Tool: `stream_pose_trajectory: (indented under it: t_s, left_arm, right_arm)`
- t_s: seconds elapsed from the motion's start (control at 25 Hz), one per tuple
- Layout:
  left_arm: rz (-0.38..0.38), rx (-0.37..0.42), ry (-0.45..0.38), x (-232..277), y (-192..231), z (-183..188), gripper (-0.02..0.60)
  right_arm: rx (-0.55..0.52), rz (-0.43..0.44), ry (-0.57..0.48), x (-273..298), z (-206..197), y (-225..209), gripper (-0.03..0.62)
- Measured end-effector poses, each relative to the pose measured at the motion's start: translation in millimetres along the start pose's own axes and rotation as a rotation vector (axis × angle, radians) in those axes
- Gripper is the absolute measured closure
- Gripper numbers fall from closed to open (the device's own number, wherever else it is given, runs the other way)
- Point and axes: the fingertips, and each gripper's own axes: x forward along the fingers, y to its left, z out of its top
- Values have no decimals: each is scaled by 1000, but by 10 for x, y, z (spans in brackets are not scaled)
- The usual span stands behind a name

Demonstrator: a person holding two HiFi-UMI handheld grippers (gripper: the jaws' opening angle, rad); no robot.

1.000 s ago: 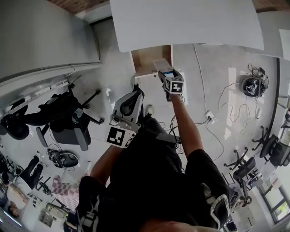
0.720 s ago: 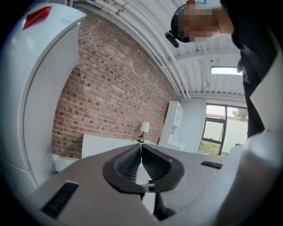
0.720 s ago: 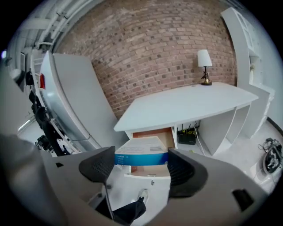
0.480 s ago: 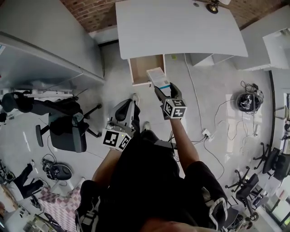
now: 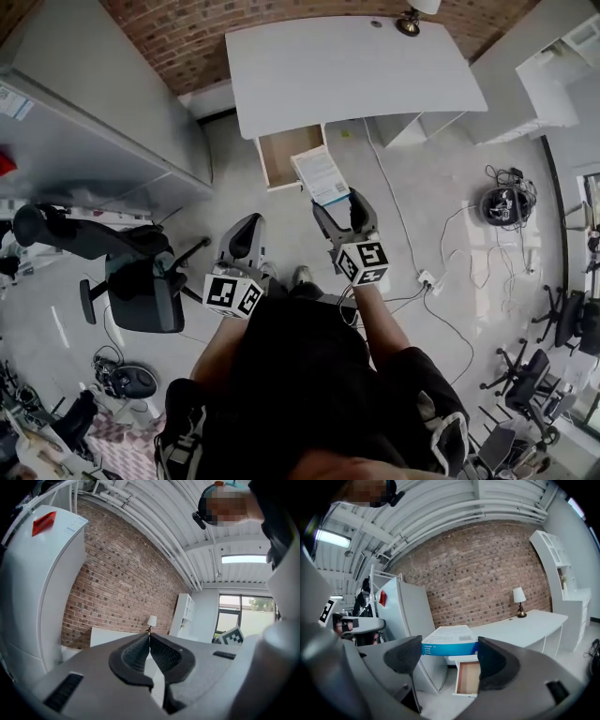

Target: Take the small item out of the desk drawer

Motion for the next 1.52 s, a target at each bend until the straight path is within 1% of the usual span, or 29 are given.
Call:
stream_pose_trajectory:
  t_s: [0.08,0.2,0.28,0.36,0.48,0.72,0.96,1.52]
  left_arm:
    - [-7,19,-9,-39,-32,110,571]
    - [-4,62,-43,-148,-29,322,571]
    - [7,82,-62,-273,-13,416,571]
    - [12,89,-65,-406,-2,442,571]
    - [3,106,-65,-515,29,467,571]
    - [-1,105,-66,-688,65,422,571]
    - [-6,100,-44,-791,154,337,571]
    - [-36,84,-51,-724,176,359,571]
  right_arm:
    - [-32,-2,-41,-139,214,142,210]
    - [-46,-14,-94,-297,466,322,210]
    - [-46,-24,-117,-392,563,438,210]
    - [-43,-27,-127,-470,600,564,210]
    - [-42,-18,-134,-496,604,756,210]
    - [-44,-10,-120,-533,485,1021,210]
    - [-53,-23,-126,-514,491,1105,210]
    - [-69,-39,-109,-490,481,1117,210]
